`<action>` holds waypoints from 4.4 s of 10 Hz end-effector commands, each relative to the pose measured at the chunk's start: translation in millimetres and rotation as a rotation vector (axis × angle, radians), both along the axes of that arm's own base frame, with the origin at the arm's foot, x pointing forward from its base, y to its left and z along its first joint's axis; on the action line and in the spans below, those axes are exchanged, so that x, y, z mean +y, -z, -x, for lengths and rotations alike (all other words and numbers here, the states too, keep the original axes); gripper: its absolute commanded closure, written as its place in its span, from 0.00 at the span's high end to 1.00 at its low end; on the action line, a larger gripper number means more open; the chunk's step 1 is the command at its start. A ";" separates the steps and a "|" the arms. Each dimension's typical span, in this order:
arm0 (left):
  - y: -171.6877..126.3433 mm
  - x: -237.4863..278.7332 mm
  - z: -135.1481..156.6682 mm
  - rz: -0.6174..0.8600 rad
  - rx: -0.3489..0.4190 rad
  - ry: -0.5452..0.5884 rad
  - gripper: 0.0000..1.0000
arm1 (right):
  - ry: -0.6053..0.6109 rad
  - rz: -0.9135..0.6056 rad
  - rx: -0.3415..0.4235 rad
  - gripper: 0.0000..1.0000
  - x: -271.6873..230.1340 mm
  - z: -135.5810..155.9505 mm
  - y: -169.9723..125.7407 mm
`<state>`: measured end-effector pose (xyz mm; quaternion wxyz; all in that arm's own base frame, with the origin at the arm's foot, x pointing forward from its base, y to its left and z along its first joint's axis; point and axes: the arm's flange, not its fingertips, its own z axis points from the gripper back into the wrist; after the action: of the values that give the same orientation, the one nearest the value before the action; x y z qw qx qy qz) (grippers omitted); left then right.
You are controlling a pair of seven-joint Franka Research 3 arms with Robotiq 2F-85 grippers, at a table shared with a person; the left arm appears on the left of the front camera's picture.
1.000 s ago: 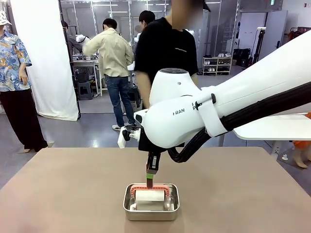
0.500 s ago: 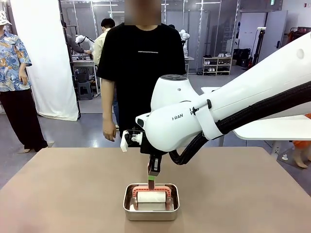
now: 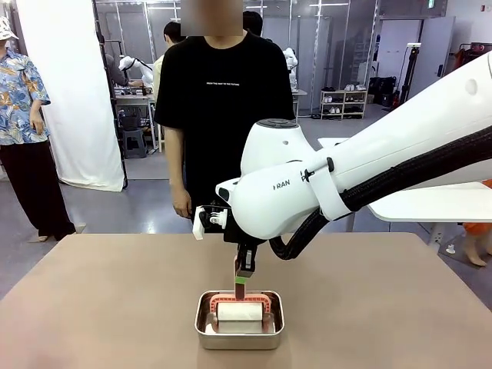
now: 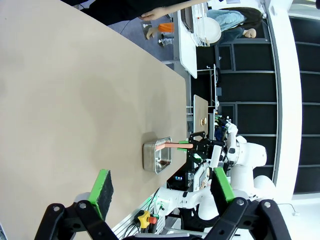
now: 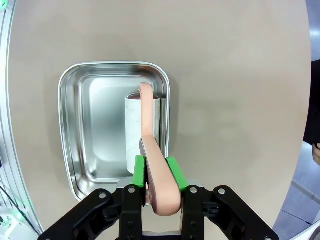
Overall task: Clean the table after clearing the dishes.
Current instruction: Place the Lint Roller back on top of the Airtight Container.
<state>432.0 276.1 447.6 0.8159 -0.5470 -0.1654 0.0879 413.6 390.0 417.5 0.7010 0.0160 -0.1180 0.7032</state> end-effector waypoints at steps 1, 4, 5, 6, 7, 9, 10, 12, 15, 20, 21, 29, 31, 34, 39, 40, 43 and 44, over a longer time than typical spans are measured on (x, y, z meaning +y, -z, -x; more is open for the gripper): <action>-1.7 1.6 1.8 0.001 -0.004 -0.002 1.00 | -0.030 0.010 0.031 0.23 -7.5 -6.3 29.9; -1.7 1.6 1.8 0.001 -0.004 -0.002 1.00 | -0.034 0.012 0.020 0.23 -6.4 -4.7 22.7; -1.7 1.6 1.8 0.001 -0.004 -0.002 1.00 | -0.031 0.017 0.016 0.23 -6.5 -4.5 20.1; -1.7 1.6 1.8 0.001 -0.004 -0.002 1.00 | -0.029 0.023 0.015 0.24 -6.0 -4.0 17.3; -1.7 1.6 1.8 0.001 -0.004 -0.002 1.00 | -0.026 0.027 0.011 0.38 -5.3 -3.8 15.3; -1.7 1.6 1.8 0.001 -0.004 -0.002 1.00 | -0.019 0.027 0.001 0.61 -5.0 -5.1 10.6; -1.7 1.6 1.8 0.001 -0.004 -0.002 1.00 | -0.018 0.028 -0.008 0.69 -4.6 -5.3 6.7; -1.7 1.6 1.8 0.001 -0.004 -0.002 1.00 | -0.023 0.022 -0.030 0.91 -4.4 -4.4 -6.0; -1.7 1.6 1.8 0.001 -0.004 -0.002 1.00 | -0.005 0.019 -0.062 1.00 -6.1 -0.7 -32.4; -1.7 1.6 1.8 0.001 -0.004 -0.002 1.00 | 0.024 0.043 -0.078 1.00 -9.3 5.3 -60.1; -1.7 1.6 1.8 0.001 -0.004 -0.002 1.00 | -0.007 0.010 -0.076 1.00 -6.9 3.7 -56.5; -1.7 1.6 1.8 0.001 -0.004 -0.002 1.00 | -0.007 0.010 -0.076 1.00 -6.9 3.7 -56.5; -1.7 1.6 1.8 0.001 -0.004 -0.002 1.00 | -0.007 0.010 -0.076 1.00 -6.9 3.7 -56.5; -1.7 1.6 1.8 0.001 -0.004 -0.002 1.00 | -0.007 0.010 -0.076 1.00 -6.9 3.7 -56.5; -1.7 1.6 1.8 0.001 -0.004 -0.002 1.00 | 0.138 -0.029 -0.135 1.00 -13.7 -7.9 -79.3; -1.7 1.6 1.8 0.001 -0.004 -0.002 1.00 | 0.223 -0.097 -0.039 1.00 -21.3 -10.7 -100.2; -1.7 1.6 1.8 0.001 -0.004 -0.002 1.00 | 0.514 -0.259 0.416 1.00 -74.9 -41.0 -128.9; -1.7 1.6 1.8 0.001 -0.004 -0.002 1.00 | 0.612 -0.390 0.676 1.00 -119.7 -57.0 -129.5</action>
<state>432.1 276.0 447.6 0.8159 -0.5470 -0.1653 0.0877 456.0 305.0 545.5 0.8395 0.1834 -0.0586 0.5081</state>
